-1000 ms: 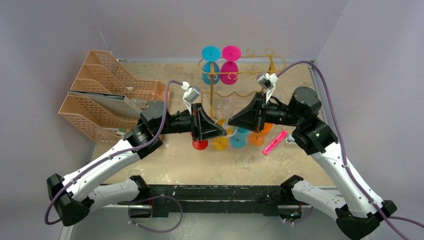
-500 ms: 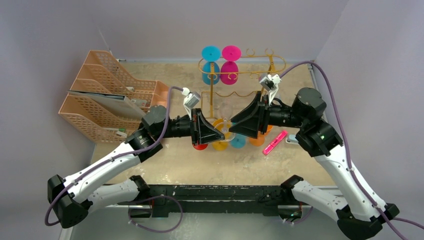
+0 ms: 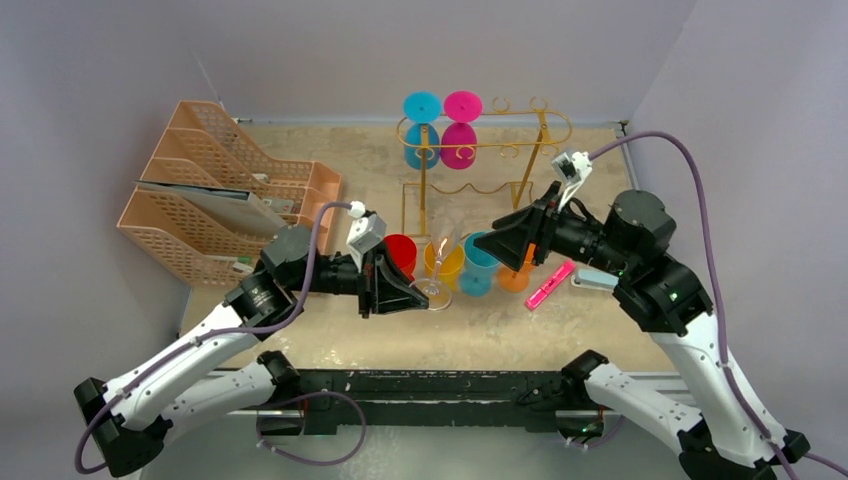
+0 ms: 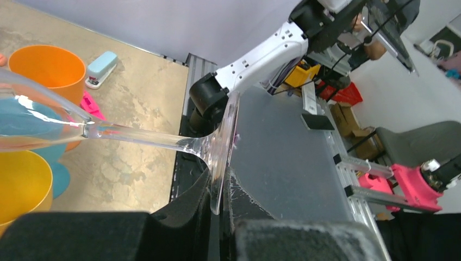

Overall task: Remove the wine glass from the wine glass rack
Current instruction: Place the wine glass at the center of the board.

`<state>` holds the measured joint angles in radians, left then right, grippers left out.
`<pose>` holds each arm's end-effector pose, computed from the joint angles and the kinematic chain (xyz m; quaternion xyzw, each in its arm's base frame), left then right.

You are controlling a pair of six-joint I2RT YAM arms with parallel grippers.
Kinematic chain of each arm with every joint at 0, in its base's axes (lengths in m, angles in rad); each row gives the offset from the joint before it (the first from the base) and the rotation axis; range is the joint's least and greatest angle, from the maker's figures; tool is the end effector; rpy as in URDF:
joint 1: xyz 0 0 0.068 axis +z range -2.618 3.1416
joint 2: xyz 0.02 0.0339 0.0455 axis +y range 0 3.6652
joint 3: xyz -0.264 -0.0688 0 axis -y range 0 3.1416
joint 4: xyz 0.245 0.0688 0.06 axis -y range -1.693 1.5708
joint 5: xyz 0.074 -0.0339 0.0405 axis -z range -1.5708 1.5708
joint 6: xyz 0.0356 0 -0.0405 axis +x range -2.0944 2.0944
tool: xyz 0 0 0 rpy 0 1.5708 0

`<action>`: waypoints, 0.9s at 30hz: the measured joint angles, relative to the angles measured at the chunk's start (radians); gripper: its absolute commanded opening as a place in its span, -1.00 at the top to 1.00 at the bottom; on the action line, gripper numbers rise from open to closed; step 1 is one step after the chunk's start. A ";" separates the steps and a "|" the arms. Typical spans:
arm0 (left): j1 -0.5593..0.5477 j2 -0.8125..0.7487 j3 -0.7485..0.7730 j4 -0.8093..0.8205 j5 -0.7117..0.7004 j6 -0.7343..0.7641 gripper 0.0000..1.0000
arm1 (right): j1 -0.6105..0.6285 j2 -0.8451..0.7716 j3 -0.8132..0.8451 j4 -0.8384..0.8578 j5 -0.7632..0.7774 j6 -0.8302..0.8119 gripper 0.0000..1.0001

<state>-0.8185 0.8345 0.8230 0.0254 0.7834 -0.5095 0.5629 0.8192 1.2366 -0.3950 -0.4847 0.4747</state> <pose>0.1098 -0.1541 0.3677 0.3684 0.5994 -0.6167 0.3531 0.1137 0.0913 0.4629 -0.2013 0.6705 0.4899 0.5196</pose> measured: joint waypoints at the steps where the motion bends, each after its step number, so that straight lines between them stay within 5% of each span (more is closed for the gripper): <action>1: 0.000 -0.008 0.000 -0.014 0.008 0.016 1.00 | 0.000 0.008 0.000 -0.020 0.028 0.000 -0.45; 7: 0.000 -0.053 0.000 -0.061 0.066 0.092 1.00 | 0.000 0.064 0.000 -0.076 0.083 0.003 -0.51; 14: 0.000 -0.055 -0.003 -0.094 0.111 0.138 1.00 | 0.000 0.099 0.000 -0.079 0.047 0.016 -0.90; 22: 0.000 -0.159 -0.036 -0.103 0.099 0.261 1.00 | -0.010 0.139 0.035 -0.187 0.158 0.022 -0.90; 27: 0.000 -0.206 -0.038 -0.137 0.105 0.383 1.00 | -0.166 0.173 0.032 -0.176 0.064 0.090 -0.88</action>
<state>-0.8185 0.6281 0.7853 -0.1120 0.8883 -0.1265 0.3969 0.9924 1.2686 -0.5713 -0.4206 0.5648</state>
